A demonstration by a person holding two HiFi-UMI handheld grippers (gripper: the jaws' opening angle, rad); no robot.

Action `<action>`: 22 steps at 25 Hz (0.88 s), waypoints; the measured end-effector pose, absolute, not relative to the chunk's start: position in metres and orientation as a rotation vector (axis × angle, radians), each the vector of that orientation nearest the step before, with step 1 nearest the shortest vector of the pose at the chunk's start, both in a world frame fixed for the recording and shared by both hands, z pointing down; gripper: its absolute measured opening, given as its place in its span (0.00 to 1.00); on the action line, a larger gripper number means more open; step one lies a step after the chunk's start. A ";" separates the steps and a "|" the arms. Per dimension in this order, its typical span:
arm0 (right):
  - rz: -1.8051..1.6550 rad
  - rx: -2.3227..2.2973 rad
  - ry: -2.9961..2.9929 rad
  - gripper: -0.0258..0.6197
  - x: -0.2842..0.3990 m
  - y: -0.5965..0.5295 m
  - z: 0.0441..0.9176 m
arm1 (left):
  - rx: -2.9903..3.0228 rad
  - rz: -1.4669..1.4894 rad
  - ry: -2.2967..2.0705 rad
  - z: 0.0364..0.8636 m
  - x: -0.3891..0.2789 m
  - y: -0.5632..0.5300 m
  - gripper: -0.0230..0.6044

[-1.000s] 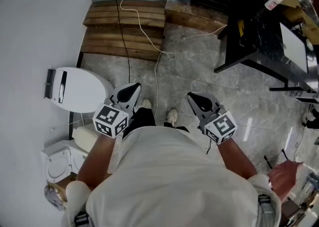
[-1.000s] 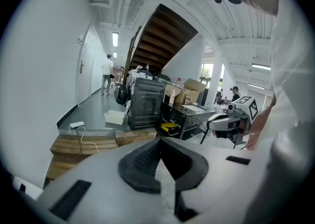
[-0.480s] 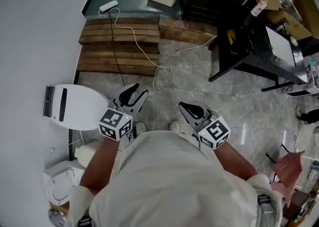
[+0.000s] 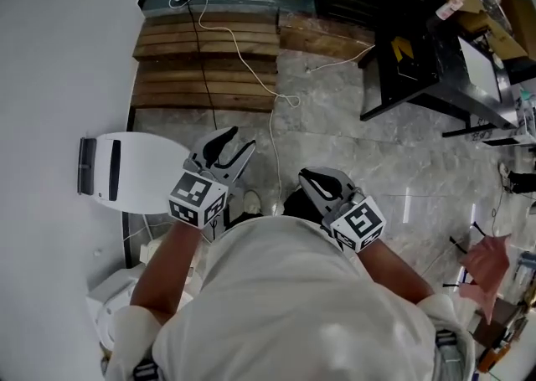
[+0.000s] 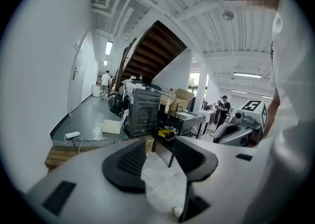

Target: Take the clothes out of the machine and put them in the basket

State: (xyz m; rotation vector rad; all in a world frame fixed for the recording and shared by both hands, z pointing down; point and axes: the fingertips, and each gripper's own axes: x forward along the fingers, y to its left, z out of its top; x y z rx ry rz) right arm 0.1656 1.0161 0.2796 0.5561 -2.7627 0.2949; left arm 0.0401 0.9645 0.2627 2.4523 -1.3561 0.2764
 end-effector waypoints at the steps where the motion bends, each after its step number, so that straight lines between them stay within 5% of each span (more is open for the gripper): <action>1: 0.304 0.555 -2.753 0.05 0.158 1.017 0.281 | 2.452 0.278 -1.349 0.266 0.033 0.962 0.32; 22: 0.294 0.376 -2.788 0.09 0.087 0.783 0.296 | 2.383 0.341 -1.467 0.258 -0.037 0.737 0.31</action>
